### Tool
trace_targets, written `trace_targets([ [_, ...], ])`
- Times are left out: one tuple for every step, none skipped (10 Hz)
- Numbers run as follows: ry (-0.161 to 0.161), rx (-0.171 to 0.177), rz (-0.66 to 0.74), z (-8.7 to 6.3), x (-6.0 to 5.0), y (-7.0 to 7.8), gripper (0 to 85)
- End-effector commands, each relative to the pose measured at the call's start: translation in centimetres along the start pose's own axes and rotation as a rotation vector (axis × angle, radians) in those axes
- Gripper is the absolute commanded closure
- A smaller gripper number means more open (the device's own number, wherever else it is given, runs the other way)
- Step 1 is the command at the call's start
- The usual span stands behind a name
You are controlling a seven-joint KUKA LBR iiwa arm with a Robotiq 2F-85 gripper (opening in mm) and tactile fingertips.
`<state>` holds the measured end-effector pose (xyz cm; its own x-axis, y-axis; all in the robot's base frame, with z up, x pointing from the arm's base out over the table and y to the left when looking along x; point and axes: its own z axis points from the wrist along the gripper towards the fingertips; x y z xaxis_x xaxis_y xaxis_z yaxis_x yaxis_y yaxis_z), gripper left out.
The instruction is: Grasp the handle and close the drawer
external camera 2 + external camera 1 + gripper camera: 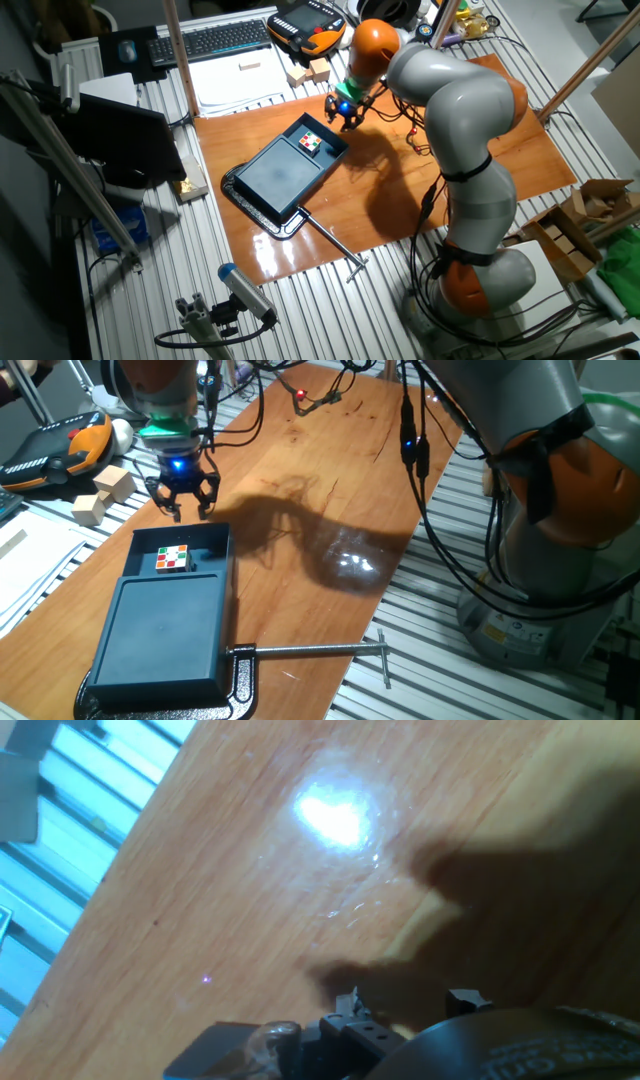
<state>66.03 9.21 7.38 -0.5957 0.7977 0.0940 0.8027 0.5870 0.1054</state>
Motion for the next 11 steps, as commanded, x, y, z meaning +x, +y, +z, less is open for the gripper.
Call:
trace_targets([
  [-0.002, -0.001, 0.003, 0.2, 0.1, 0.1, 37.7],
  [-0.008, 0.003, 0.002, 0.4, 0.2, 0.3, 37.3],
  [-0.009, 0.006, 0.007, 0.7, 0.2, 0.4, 37.0],
  [-0.007, 0.005, 0.012, 0.9, 0.2, 0.5, 36.3],
  [-0.005, 0.005, 0.015, 1.0, 0.2, 0.7, 35.7],
  [-0.004, 0.006, 0.018, 1.1, 0.3, 0.8, 34.7],
  [-0.006, 0.008, 0.021, 1.3, 0.3, 0.9, 32.0],
  [-0.006, 0.008, 0.027, 1.4, 0.3, 1.0, 28.7],
  [-0.006, 0.011, 0.035, 1.6, 0.3, 1.1, 26.0],
  [-0.001, 0.019, 0.038, 1.7, 0.2, 1.1, 25.0],
  [0.010, 0.023, 0.045, 1.8, 0.2, 1.1, 24.7],
])
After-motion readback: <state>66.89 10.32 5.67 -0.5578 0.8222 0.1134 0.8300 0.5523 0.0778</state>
